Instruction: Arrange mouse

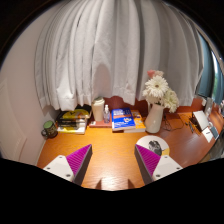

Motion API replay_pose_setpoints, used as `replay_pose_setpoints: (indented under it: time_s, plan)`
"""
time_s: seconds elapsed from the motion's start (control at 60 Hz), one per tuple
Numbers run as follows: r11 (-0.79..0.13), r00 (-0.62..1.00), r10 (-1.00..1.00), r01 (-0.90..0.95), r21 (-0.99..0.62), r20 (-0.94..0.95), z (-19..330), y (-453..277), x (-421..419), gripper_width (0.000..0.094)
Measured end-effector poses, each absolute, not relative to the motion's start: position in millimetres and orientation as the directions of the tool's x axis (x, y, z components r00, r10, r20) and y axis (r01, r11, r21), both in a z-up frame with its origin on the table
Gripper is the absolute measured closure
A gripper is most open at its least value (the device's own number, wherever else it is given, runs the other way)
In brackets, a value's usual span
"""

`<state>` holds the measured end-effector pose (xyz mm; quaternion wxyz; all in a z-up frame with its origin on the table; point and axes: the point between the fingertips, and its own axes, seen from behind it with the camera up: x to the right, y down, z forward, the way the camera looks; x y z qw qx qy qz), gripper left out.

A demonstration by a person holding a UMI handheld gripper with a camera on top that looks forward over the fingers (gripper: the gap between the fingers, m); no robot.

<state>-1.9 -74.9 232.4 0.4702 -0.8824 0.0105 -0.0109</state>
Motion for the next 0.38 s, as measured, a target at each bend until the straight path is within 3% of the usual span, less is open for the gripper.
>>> replay_pose_setpoints:
  time_s: [0.383]
  plan:
    - [-0.588,0.999,0.002,0.028,-0.808,0.033,218,-111,-38,0.0081]
